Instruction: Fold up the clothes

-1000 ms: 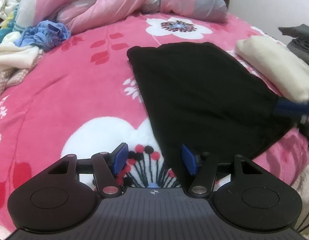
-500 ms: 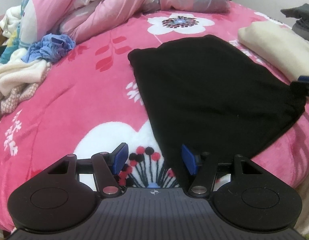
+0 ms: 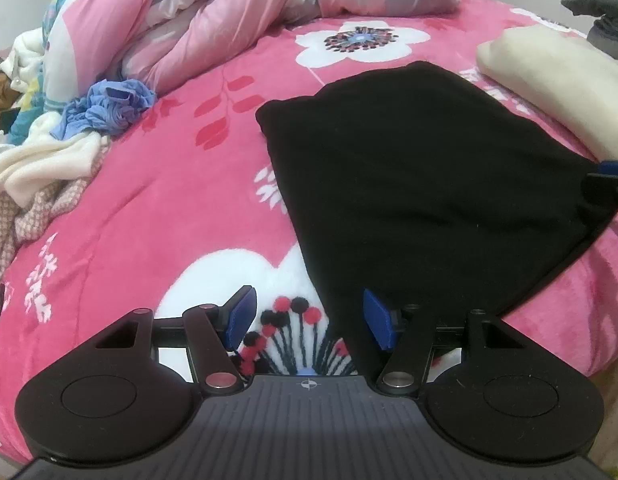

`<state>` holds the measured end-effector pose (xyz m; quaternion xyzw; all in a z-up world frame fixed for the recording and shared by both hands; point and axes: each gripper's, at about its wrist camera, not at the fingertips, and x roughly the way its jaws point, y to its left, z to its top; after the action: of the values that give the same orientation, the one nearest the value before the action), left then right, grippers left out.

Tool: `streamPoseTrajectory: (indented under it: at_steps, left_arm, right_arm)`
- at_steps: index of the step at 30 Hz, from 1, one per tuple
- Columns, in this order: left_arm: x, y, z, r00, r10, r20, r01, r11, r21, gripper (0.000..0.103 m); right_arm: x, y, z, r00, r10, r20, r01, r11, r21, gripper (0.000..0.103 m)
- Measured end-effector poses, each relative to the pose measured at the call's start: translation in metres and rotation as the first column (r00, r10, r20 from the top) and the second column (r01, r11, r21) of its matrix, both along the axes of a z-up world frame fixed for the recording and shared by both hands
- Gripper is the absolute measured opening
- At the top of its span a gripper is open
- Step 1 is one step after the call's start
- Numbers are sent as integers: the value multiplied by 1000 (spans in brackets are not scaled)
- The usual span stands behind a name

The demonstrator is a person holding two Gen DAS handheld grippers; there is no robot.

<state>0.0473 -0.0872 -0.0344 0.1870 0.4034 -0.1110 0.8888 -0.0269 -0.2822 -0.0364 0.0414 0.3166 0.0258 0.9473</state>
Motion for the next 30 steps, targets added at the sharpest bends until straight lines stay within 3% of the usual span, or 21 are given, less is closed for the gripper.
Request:
streamPoseTrajectory:
  at_steps: [22,30]
  left_arm:
    - [-1,-10,0,1000,6,10,-7,998,68,60]
    - [-1,14,4,999,32,-26,-33,997,-73,60]
  right_arm:
    - [0,-9,-9,1000,9,-2,-9,998,70,28]
    - [0,-14,-10,1000,2,-4,-2,995,96,28]
